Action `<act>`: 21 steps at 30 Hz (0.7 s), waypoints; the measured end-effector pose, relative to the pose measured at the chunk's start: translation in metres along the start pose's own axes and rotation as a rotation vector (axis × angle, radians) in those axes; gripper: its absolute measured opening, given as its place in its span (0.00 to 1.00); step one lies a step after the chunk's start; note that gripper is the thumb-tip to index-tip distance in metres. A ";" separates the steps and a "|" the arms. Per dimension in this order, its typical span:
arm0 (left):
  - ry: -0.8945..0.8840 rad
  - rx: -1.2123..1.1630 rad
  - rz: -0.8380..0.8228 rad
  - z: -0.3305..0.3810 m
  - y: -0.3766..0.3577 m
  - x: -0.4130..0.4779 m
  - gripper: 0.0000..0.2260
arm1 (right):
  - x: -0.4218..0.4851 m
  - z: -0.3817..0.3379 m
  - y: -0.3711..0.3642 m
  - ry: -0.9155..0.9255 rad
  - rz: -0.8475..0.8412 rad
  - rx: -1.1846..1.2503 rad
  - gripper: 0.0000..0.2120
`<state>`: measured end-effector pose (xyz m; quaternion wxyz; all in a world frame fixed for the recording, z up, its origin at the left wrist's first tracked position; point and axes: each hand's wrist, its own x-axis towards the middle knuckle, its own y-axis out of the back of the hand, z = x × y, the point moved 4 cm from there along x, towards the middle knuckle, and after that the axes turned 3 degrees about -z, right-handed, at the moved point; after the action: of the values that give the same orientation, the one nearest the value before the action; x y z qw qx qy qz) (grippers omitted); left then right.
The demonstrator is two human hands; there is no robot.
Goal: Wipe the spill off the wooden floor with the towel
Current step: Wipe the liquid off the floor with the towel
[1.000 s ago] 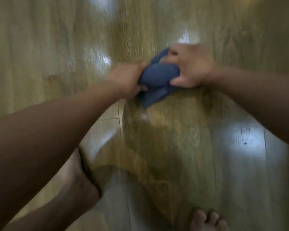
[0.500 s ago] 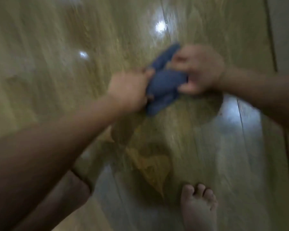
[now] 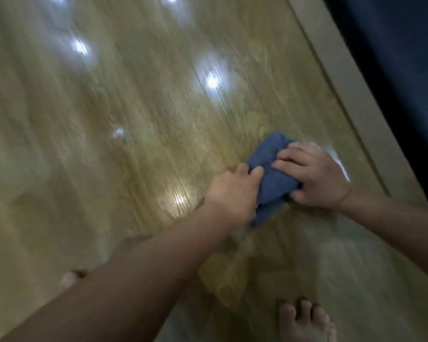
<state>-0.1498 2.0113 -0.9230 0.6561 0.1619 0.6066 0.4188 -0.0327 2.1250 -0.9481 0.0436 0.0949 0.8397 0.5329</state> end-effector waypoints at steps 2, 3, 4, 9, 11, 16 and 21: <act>0.007 0.034 0.042 -0.007 0.018 0.021 0.26 | 0.031 0.022 0.013 0.122 -0.114 -0.036 0.21; 0.032 0.044 0.091 -0.012 0.030 0.038 0.27 | 0.050 0.036 0.022 0.111 -0.114 -0.085 0.22; 0.058 0.045 0.141 -0.015 0.046 0.056 0.29 | 0.069 0.051 0.032 0.044 -0.099 -0.148 0.23; 0.070 0.034 0.323 -0.011 0.102 0.096 0.30 | 0.104 0.072 0.065 -0.374 -0.128 -0.458 0.16; 0.018 0.065 0.300 0.002 0.085 0.081 0.27 | 0.075 0.061 0.063 -0.344 -0.087 -0.416 0.16; -0.161 -0.043 0.243 0.069 -0.005 0.012 0.24 | -0.061 0.012 0.035 -0.408 -0.019 -0.289 0.24; -0.302 0.005 0.075 0.076 -0.057 -0.041 0.29 | -0.122 -0.034 0.017 -0.249 -0.234 -0.171 0.21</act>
<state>-0.0549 1.9694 -0.9215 0.7233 0.2472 0.4956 0.4125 0.0823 2.0766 -0.9219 0.2168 0.0579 0.7846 0.5779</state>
